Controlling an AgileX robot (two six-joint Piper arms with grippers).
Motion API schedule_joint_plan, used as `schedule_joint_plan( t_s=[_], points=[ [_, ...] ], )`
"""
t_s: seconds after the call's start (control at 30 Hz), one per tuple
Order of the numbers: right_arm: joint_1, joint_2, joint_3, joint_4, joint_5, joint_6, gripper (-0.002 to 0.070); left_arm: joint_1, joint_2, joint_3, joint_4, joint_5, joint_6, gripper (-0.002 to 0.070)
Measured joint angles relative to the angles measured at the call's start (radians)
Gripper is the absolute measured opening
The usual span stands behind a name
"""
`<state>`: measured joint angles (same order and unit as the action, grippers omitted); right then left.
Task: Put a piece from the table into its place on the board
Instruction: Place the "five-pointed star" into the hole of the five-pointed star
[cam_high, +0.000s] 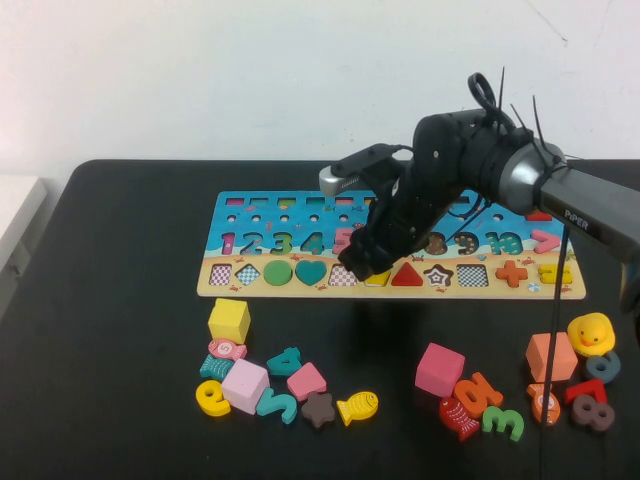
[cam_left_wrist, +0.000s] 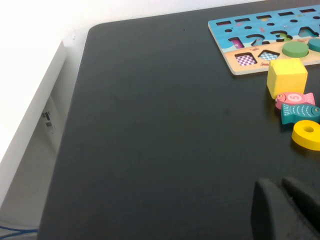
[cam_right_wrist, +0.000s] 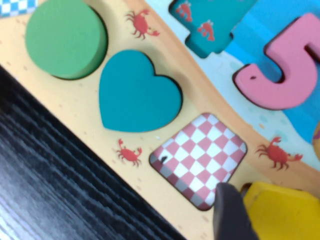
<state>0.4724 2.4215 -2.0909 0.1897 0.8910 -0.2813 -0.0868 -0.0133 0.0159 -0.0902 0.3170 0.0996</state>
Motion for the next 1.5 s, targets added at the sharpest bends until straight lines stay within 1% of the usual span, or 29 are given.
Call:
schedule_joint_plan(
  t_s=[0.57,0.83,1.03,1.23,1.3,1.37,1.43,1.5],
  points=[
    [0.005,0.0,-0.005,-0.018,0.016,0.013,0.0367,0.0,0.0,0.0,0.0,0.0,0.0,-0.0002],
    [0.01,0.0,-0.008,-0.022,0.016,0.056,0.0447,0.0,0.0,0.0,0.0,0.0,0.0,-0.0002],
    [0.012,0.013,-0.06,-0.026,0.07,0.092,0.0461,0.0,0.0,0.0,0.0,0.0,0.0,-0.0002],
    [0.012,0.017,-0.151,-0.058,0.162,0.096,0.0459,0.0,0.0,0.0,0.0,0.0,0.0,-0.0002],
    [0.012,0.017,-0.185,-0.083,0.201,0.096,0.044,0.0,0.0,0.0,0.0,0.0,0.0,-0.0002],
    [0.012,0.012,-0.2,-0.108,0.237,0.077,0.0388,0.0,0.0,0.0,0.0,0.0,0.0,-0.0002],
    [0.012,-0.008,-0.204,-0.129,0.278,0.039,0.0289,0.0,0.0,0.0,0.0,0.0,0.0,-0.0002],
    [0.012,-0.036,-0.204,-0.141,0.314,0.01,0.0167,0.0,0.0,0.0,0.0,0.0,0.0,-0.0002]
  ],
)
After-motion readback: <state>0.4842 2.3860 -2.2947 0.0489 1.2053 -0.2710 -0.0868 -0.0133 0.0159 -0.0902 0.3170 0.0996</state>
